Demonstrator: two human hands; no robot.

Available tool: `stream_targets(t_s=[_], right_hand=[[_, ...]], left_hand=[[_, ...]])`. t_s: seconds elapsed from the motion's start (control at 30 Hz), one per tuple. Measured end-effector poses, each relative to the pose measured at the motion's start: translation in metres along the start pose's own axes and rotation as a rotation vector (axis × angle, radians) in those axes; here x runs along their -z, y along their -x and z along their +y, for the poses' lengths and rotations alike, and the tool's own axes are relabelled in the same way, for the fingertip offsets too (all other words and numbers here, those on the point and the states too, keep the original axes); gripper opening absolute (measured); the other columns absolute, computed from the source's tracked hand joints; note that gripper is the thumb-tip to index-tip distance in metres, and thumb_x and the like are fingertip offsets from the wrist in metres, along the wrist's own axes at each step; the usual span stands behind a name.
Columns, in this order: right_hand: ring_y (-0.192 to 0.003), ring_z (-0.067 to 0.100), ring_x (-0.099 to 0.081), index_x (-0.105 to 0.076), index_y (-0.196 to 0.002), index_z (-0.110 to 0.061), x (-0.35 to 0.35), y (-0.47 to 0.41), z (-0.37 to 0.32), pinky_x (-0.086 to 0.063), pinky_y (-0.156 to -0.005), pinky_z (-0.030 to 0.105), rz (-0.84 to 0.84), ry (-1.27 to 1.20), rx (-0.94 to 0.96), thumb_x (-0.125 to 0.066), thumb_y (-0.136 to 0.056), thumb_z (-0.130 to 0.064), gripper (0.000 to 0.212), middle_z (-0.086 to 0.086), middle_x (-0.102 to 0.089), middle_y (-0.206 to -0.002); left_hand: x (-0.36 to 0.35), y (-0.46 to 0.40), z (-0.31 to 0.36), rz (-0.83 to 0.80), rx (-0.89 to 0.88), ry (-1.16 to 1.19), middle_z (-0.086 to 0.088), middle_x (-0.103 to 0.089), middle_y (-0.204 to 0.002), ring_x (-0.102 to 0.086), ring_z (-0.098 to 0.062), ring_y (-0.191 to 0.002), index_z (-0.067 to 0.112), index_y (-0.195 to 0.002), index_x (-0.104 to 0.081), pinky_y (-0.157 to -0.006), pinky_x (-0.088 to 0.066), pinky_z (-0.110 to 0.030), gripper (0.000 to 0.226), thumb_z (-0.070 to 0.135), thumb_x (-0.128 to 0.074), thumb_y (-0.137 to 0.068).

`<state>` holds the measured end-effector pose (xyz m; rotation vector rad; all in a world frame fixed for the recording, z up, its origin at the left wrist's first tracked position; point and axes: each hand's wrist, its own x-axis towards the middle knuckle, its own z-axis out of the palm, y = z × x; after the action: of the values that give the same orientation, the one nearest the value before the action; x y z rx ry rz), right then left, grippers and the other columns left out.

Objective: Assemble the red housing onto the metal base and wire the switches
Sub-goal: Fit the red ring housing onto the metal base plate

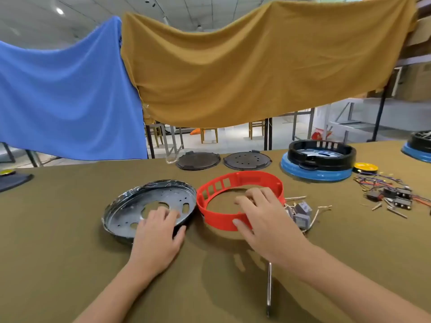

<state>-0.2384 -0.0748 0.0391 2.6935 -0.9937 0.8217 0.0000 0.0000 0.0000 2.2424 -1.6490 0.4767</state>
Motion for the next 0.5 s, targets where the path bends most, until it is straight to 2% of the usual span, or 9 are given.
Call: stream_targets(t_s=[0.1,0.2,0.3,0.5], right_hand=[[-0.107,0.023,-0.053,-0.062,-0.121,-0.019,-0.018,-0.006,0.004,-0.047,-0.093,0.037,-0.007,0.054,-0.006,-0.049,-0.096,-0.045,0.039,0.001,-0.059,-0.113],[-0.090,0.023,-0.059,-0.068,-0.101,-0.019,-0.030,0.001,0.006,-0.049,-0.089,0.039,0.010,0.109,0.025,-0.056,-0.093,-0.044,0.028,-0.002,-0.064,-0.094],[-0.074,0.022,-0.060,-0.070,-0.088,-0.018,-0.032,0.004,0.005,-0.053,-0.074,0.038,0.126,0.138,0.061,-0.075,-0.083,-0.037,0.020,-0.003,-0.063,-0.079],[-0.068,0.022,-0.057,-0.069,-0.086,-0.019,-0.033,0.004,0.009,-0.051,-0.067,0.037,0.178,0.131,0.125,-0.079,-0.081,-0.029,0.015,-0.004,-0.058,-0.072]], left_hand=[[-0.009,0.001,-0.008,0.050,-0.001,0.064,0.004,-0.054,-0.096,-0.051,-0.020,-0.090,0.019,-0.098,-0.065,-0.076,-0.042,-0.032,0.020,0.037,-0.060,-0.091],[-0.008,0.004,-0.009,0.041,-0.015,0.083,0.005,-0.052,-0.085,-0.050,-0.018,-0.080,0.018,-0.091,-0.063,-0.067,-0.040,-0.030,0.015,0.034,-0.062,-0.090],[-0.004,0.003,-0.005,0.040,-0.009,0.083,0.007,-0.051,-0.082,-0.051,-0.015,-0.078,0.019,-0.087,-0.058,-0.062,-0.033,-0.027,0.019,0.037,-0.057,-0.094],[-0.002,0.002,-0.008,0.044,0.023,0.115,0.009,-0.048,-0.082,-0.049,-0.013,-0.078,0.021,-0.084,-0.049,-0.060,-0.032,-0.026,0.025,0.042,-0.049,-0.098]])
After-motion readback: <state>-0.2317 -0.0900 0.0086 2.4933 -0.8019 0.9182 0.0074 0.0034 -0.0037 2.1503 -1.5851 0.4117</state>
